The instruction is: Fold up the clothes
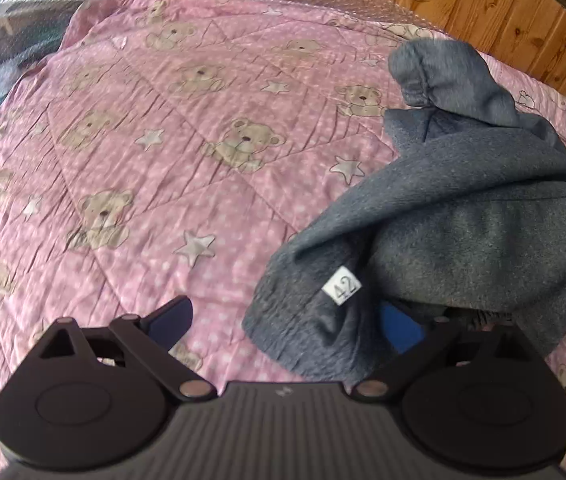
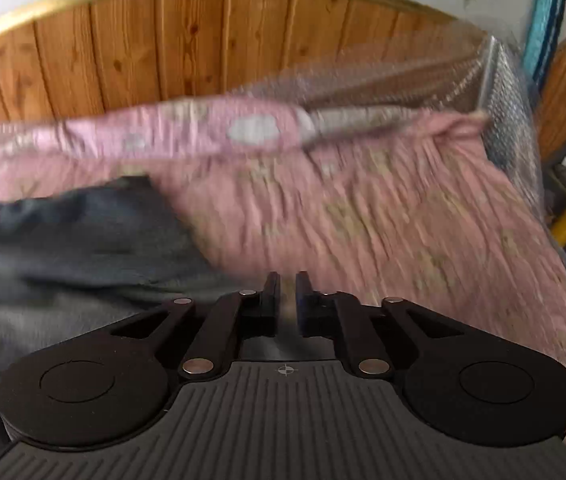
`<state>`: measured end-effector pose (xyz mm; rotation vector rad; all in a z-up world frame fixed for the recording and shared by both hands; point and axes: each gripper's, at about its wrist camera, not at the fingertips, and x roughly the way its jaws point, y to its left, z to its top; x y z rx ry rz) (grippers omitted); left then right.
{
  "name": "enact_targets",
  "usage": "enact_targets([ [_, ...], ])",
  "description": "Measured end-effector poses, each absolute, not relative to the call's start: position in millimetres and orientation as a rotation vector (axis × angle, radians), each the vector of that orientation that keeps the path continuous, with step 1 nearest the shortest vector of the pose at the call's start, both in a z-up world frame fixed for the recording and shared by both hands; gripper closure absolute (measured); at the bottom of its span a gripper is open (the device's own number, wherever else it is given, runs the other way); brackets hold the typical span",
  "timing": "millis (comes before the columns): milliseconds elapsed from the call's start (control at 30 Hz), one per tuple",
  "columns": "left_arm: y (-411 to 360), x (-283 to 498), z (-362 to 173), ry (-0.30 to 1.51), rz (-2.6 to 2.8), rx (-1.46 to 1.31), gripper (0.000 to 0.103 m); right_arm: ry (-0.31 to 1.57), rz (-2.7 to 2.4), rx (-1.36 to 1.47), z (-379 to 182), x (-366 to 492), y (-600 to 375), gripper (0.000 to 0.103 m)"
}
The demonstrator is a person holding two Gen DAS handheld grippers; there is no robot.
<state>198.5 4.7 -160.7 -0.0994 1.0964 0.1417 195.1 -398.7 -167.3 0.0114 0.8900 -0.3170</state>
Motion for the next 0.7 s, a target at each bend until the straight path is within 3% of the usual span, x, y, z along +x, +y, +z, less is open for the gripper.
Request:
enact_targets([
  [33,1.5,204.6,-162.3,1.087,0.128,-0.076,0.001,0.905,-0.311,0.036,-175.5,185.0,-397.8,0.087],
  [67,-1.8,210.8,-163.8,1.077,0.115,-0.052,0.005,0.917,-0.303,0.056,-184.1,176.8,-396.6,0.078],
  [100,-3.5,217.6,-163.2,1.075,0.066,-0.049,0.035,0.928,-0.295,0.074,-192.8,169.7,-395.2,0.065],
  [133,-4.5,224.7,-161.8,1.077,0.003,-0.054,0.059,0.938,-0.284,0.088,-199.3,163.9,-393.7,0.061],
  [167,-2.6,233.4,-156.4,1.085,-0.042,-0.081,0.096,0.951,-0.273,0.097,-202.4,160.3,-392.1,0.059],
  [233,18.6,249.4,-112.7,0.99,-0.077,-0.216,0.096,0.958,-0.267,0.107,-204.1,155.6,-389.9,0.059],
  [333,79.6,255.4,-0.8,0.739,-0.063,-0.418,0.097,0.913,-0.305,0.098,-195.9,154.0,-397.4,0.049],
  [467,146.5,229.8,112.9,0.496,0.138,-0.402,0.097,0.905,-0.337,0.068,-194.9,158.9,-402.9,0.04],
  [567,169.5,236.3,100.7,0.603,0.284,-0.271,0.096,0.937,-0.327,0.046,-201.6,160.7,-396.5,0.034],
  [700,174.4,236.7,-8.7,0.954,0.333,-0.148,0.085,1.003,-0.273,0.022,-215.7,159.5,-375.4,0.033],
])
